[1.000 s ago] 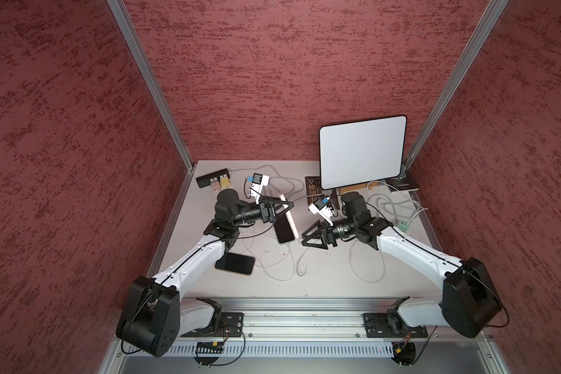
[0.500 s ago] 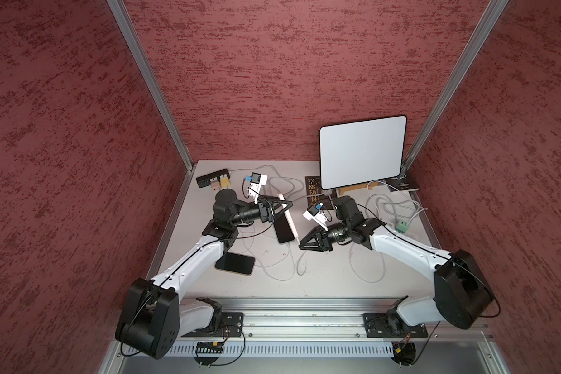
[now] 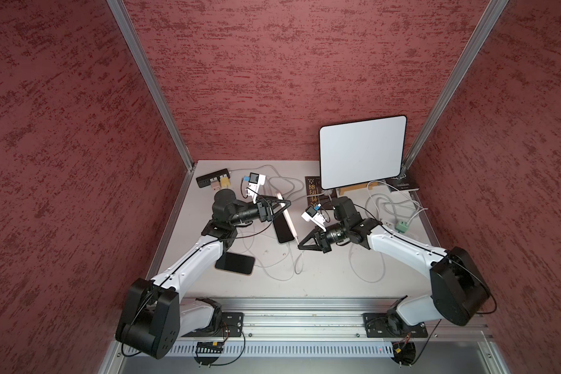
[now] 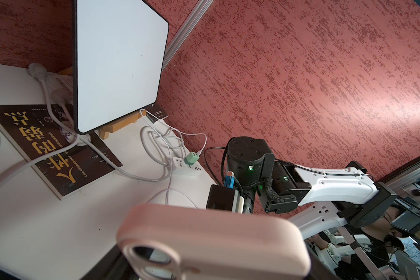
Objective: Unplug the charging cable from the phone
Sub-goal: Remove the charging cable from the phone.
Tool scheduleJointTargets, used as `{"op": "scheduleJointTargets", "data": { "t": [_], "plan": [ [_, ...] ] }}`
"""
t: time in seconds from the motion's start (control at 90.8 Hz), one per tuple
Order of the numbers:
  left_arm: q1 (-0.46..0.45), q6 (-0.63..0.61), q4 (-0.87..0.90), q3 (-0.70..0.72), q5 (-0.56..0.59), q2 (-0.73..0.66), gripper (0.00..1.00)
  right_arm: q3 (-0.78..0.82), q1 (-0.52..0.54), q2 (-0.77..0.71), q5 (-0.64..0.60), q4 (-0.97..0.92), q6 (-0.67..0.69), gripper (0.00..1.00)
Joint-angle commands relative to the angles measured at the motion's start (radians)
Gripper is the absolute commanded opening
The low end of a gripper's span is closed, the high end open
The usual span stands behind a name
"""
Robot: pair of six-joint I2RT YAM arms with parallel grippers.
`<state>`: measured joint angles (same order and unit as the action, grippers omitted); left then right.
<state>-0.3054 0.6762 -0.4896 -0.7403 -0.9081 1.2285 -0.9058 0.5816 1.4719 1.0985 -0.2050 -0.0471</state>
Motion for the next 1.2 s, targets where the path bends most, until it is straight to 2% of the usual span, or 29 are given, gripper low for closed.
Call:
{"op": "scheduleJointTargets", "data": {
  "t": [0.0,0.408,0.573,0.848,1.19],
  "plan": [
    [0.010,0.013,-0.046,0.000,-0.011,-0.031,0.09,-0.005,0.006,0.003,-0.003,0.001,0.018,0.00],
    [0.060,0.066,-0.101,0.003,-0.011,-0.059,0.08,0.001,0.006,0.011,0.001,-0.049,0.056,0.00],
    [0.066,0.074,-0.108,0.005,-0.011,-0.066,0.08,-0.004,-0.002,0.013,-0.062,-0.072,0.051,0.00],
    [0.066,0.075,-0.116,0.023,-0.014,-0.067,0.09,-0.023,-0.077,0.013,-0.328,-0.108,-0.067,0.00],
    [0.064,0.071,-0.121,0.028,-0.021,-0.060,0.09,-0.133,-0.123,0.082,-0.771,-0.360,-0.142,0.00]
  ]
}}
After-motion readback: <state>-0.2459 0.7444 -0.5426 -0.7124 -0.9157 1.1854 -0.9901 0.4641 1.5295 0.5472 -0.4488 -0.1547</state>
